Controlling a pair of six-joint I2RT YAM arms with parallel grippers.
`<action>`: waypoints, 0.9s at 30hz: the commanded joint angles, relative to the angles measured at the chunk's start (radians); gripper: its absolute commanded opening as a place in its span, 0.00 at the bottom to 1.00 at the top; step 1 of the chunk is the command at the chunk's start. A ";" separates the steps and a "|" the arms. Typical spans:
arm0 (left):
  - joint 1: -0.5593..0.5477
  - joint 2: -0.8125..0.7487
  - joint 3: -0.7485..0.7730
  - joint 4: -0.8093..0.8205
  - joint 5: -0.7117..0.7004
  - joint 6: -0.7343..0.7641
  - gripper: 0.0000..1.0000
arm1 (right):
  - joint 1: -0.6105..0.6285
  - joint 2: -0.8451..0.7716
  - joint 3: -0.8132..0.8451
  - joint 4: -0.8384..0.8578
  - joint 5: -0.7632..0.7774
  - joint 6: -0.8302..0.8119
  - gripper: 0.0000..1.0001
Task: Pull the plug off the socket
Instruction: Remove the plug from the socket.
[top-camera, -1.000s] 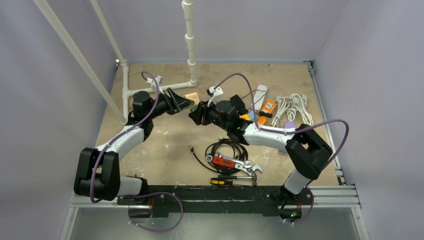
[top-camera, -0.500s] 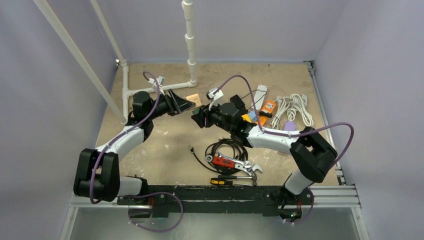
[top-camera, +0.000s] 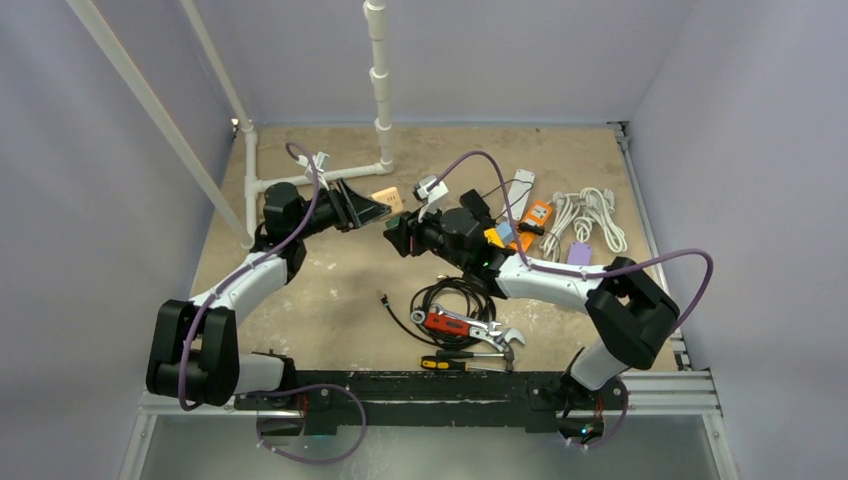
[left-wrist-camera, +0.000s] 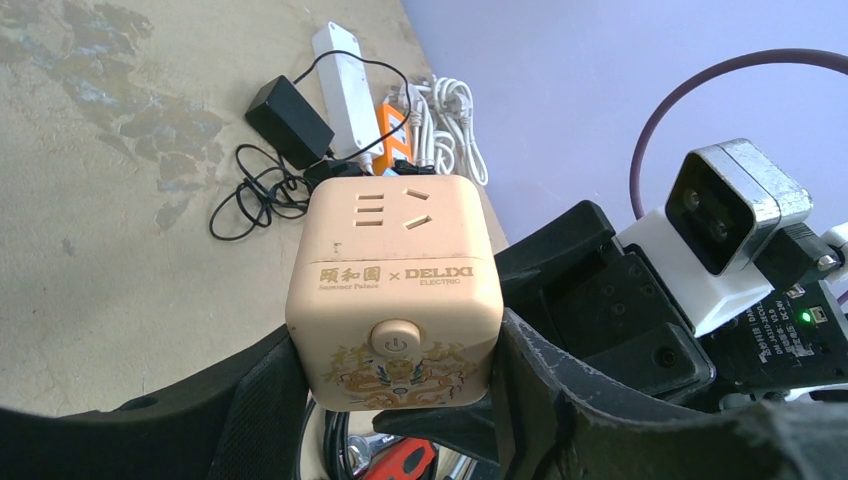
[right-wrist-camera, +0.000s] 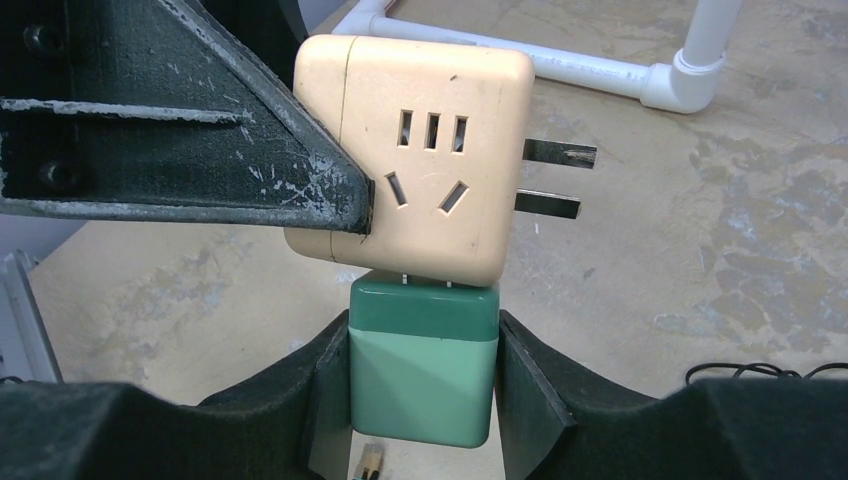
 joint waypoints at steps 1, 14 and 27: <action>0.020 0.021 0.014 0.067 -0.080 0.010 0.00 | 0.052 -0.046 0.032 0.116 -0.033 0.063 0.00; 0.017 0.056 0.012 0.079 -0.056 -0.023 0.59 | 0.057 -0.054 0.046 0.165 -0.072 0.016 0.00; 0.005 0.072 0.014 0.087 -0.046 -0.032 0.56 | 0.059 -0.029 0.068 0.158 -0.038 0.029 0.00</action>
